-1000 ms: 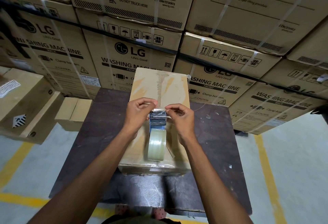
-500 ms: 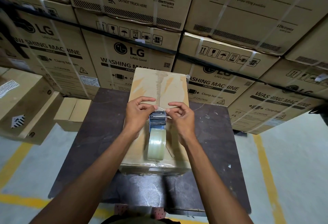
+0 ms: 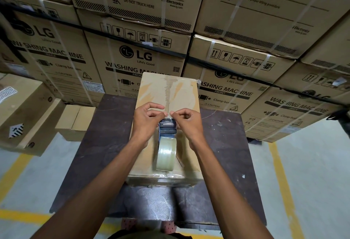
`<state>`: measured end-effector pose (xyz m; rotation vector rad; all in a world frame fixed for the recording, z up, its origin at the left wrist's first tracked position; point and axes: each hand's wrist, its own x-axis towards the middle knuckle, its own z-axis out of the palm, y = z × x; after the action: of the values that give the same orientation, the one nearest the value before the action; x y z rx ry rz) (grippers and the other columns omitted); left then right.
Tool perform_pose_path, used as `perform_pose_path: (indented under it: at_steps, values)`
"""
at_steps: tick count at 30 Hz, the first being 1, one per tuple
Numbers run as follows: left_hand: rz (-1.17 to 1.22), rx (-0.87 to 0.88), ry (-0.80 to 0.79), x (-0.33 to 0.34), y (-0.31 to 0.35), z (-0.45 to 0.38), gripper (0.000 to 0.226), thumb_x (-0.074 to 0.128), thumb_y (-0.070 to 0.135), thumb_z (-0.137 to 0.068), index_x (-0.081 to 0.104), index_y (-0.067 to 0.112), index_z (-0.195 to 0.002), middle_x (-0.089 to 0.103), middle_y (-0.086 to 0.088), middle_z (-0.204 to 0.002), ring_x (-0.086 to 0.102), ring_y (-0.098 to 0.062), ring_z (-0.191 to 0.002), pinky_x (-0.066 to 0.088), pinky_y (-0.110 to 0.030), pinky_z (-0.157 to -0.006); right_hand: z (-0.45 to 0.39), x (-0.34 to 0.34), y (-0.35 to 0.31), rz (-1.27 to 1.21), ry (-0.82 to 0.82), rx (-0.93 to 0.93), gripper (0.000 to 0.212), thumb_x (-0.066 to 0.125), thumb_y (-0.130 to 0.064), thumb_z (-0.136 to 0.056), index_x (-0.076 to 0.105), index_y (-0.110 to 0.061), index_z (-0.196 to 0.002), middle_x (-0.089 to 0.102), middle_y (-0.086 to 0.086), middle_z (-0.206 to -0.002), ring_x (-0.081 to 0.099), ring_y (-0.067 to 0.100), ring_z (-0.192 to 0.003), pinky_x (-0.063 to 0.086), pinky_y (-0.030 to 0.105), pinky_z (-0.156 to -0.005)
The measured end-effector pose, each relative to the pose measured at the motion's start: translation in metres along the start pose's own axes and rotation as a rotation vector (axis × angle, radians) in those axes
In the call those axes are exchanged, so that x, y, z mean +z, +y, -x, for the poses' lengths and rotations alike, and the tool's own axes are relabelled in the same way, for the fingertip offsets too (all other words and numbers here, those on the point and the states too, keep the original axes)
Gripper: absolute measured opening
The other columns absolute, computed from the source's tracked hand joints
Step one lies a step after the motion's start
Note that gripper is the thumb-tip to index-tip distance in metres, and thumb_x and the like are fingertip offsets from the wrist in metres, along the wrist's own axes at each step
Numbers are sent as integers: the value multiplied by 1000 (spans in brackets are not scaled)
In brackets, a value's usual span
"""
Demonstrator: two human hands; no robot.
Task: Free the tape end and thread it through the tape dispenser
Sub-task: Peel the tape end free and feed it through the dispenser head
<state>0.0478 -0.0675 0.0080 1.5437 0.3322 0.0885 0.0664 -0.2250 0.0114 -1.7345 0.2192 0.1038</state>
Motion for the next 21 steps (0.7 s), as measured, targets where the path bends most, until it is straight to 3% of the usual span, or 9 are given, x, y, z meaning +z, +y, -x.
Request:
perform_pose_path:
  at_steps: [5,11,17,21]
  values:
    - [-8,3,2,0,1,1,20,87,4,-87,77,12,-101,83,-9,-75,74,-13,-67,59,-28,-72,1,0,0,25,-16,-24,14,84,-15,-86,78,-16,-74,75,-2,-70,66,7,-66,59,34,-70]
    - [2,2,-8,0,1,0,19,86,3,-87,76,10,-102,80,-1,-68,70,-4,-61,53,-17,-61,3,1,3,0,7,2,25,72,-8,-94,78,-21,-74,75,-9,-70,67,3,-67,59,35,-71]
    - [-9,11,-9,2,-1,-1,19,87,5,-87,76,11,-102,80,-1,-69,71,-6,-62,53,-20,-65,4,0,5,-24,11,-23,23,75,-11,-94,76,-21,-73,74,-7,-70,65,7,-68,57,32,-66]
    - [-11,7,-8,2,-1,-1,19,87,5,-87,76,11,-103,81,-1,-71,72,-6,-63,54,-25,-70,3,-1,7,-38,11,-12,27,70,-9,-96,77,-22,-74,75,-8,-73,67,8,-72,60,39,-74]
